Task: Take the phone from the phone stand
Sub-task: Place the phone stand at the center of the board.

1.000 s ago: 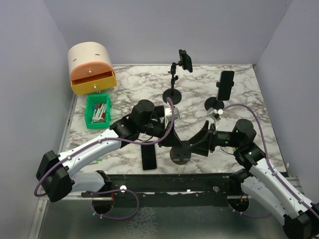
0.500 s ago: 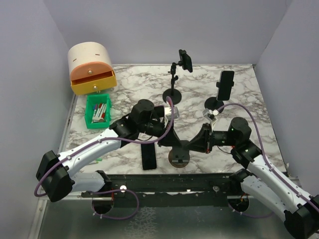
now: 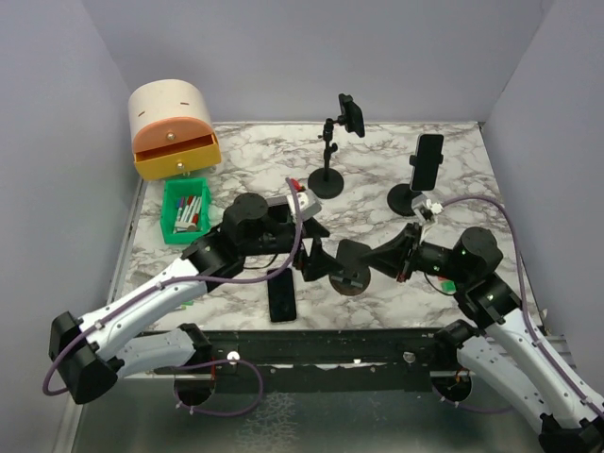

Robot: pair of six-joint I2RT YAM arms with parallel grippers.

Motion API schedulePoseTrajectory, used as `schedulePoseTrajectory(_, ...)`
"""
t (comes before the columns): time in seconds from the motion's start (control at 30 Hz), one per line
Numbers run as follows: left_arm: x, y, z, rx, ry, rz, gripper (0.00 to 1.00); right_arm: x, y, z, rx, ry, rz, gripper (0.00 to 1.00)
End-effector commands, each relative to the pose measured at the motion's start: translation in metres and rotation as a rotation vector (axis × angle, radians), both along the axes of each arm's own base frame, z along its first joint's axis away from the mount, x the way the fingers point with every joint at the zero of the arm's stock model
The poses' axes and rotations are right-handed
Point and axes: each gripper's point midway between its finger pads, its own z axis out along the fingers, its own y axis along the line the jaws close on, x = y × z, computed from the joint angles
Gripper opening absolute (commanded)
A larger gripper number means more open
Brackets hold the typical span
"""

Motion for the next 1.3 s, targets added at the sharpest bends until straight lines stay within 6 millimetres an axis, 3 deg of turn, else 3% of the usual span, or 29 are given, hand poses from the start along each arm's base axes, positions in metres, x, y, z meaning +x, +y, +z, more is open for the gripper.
schedulePoseTrajectory(0.0,0.040,0.030,0.015,-0.051,-0.110,0.324,0.99,0.036,-0.025,0.005,-0.046,-0.014,-0.287,0.00)
schedulePoseTrajectory(0.13,0.063,0.061,0.025,-0.136,-0.082,0.582,0.99,0.060,-0.046,-0.013,-0.072,0.049,-0.484,0.00)
schedulePoseTrajectory(0.37,0.071,0.092,0.028,-0.202,-0.153,0.720,0.99,0.090,-0.076,-0.059,-0.096,0.209,-0.762,0.00)
schedulePoseTrajectory(0.6,0.075,0.104,0.028,-0.200,-0.163,0.786,0.99,0.107,-0.117,-0.090,-0.121,0.273,-1.038,0.00)
schedulePoseTrajectory(0.87,0.077,0.106,0.025,-0.198,-0.161,0.801,0.99,0.111,-0.159,-0.093,-0.071,0.241,-1.266,0.00)
schedulePoseTrajectory(1.0,0.076,0.105,0.025,-0.202,-0.162,0.796,0.99,0.114,-0.181,-0.085,-0.029,0.195,-1.389,0.00)
schedulePoseTrajectory(1.1,0.075,0.105,0.026,-0.208,-0.169,0.791,0.99,0.119,-0.189,-0.074,0.005,0.160,-1.440,0.00)
schedulePoseTrajectory(1.27,0.073,0.108,0.029,-0.224,-0.175,0.790,0.99,0.135,-0.195,-0.076,-0.055,0.158,-1.505,0.00)
